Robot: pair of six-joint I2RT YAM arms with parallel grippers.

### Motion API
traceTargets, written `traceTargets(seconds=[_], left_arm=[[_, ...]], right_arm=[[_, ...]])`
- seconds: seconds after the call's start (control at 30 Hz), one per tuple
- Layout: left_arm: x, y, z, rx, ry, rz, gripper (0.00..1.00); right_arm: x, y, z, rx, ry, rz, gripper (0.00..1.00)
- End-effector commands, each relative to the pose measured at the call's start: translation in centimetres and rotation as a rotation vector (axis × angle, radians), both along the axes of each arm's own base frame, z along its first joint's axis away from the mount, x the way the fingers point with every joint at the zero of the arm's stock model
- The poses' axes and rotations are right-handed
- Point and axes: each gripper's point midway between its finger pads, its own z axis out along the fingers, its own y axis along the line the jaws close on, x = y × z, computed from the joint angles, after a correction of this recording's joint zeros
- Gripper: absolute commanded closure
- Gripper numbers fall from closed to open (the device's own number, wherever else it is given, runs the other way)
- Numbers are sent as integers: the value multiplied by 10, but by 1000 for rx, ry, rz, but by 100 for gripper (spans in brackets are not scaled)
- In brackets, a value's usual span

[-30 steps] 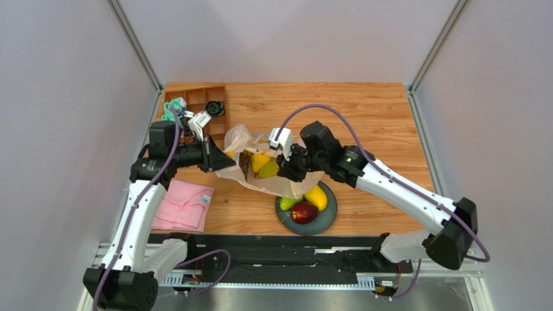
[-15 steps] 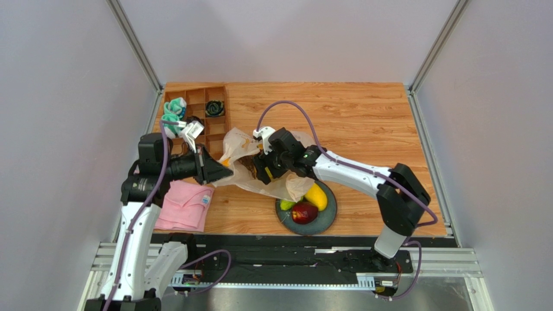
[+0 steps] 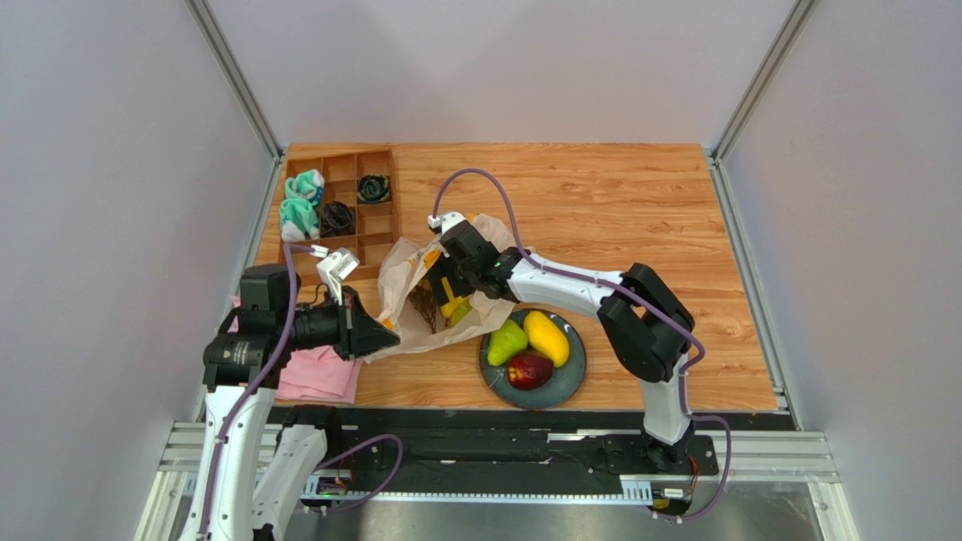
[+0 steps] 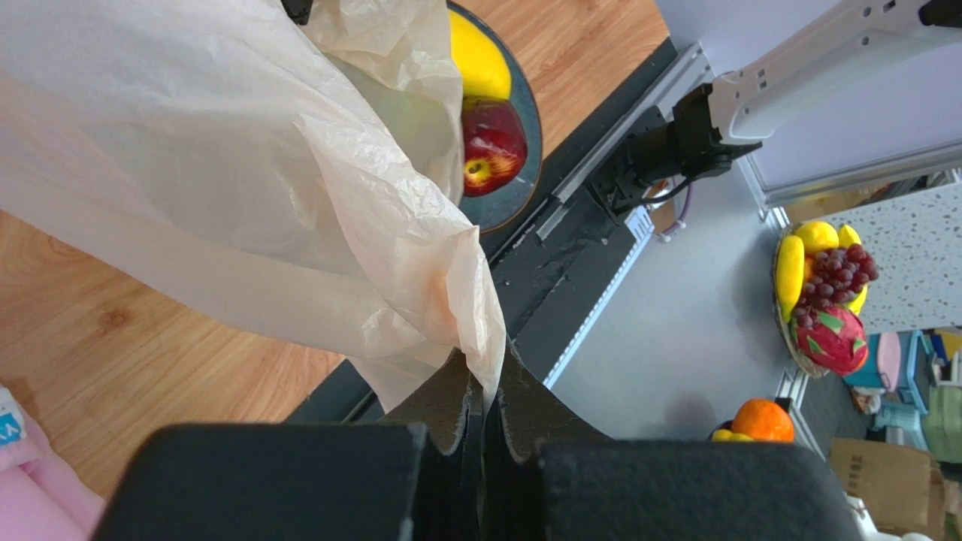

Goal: Take the fake fruits out of the plastic bag

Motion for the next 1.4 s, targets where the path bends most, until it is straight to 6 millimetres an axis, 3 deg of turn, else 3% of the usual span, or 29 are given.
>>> traceTargets(seconds=[0.0, 0.13, 0.2, 0.23, 0.27, 0.33, 0.37, 0.43, 0.5, 0.6, 0.7, 0.77, 0.9, 1.0, 1.13, 1.27, 1.37], left_arm=[[8, -1, -3, -10, -2, 0, 100], [9, -1, -3, -15, 7, -2, 100], [12, -1, -2, -14, 8, 2, 100], [15, -1, -2, -12, -2, 4, 100], [16, -1, -2, -14, -5, 4, 100], [23, -1, -1, -14, -16, 11, 100], [25, -1, 0, -15, -16, 12, 100], [32, -1, 1, -12, -25, 20, 100], [36, -2, 0, -25, 4, 27, 100], [46, -4, 1, -53, 16, 33, 100], [58, -5, 5, -64, 1, 44, 100], [68, -5, 7, -61, -9, 51, 100], [79, -4, 13, -53, -26, 61, 100], [86, -2, 16, -40, -39, 74, 100], [91, -3, 16, -46, -41, 80, 100], [93, -2, 14, -38, -35, 80, 100], [94, -1, 11, -31, -30, 85, 100]], right_arm=[[30, 4, -4, -11, -64, -78, 13], [32, 3, -14, -28, -39, -103, 12], [28, 3, -15, -25, -25, -94, 17], [26, 3, -13, -21, -23, -83, 26], [22, 5, -9, -7, -17, -57, 44], [20, 8, 4, 9, -42, 0, 57], [16, 12, 27, 49, -62, 32, 65], [15, 11, 52, 80, -97, 45, 66], [7, 15, 90, 146, -132, 105, 66], [-18, 23, 133, 246, -139, 236, 68], [-45, 28, 154, 322, -128, 373, 70], [-62, 30, 154, 325, -113, 467, 77], [-73, 24, 156, 307, -135, 531, 81], [-81, 16, 173, 295, -192, 599, 84], [-88, 4, 209, 326, -285, 613, 85], [-109, -9, 262, 395, -382, 689, 86], [-122, -19, 282, 408, -431, 731, 86]])
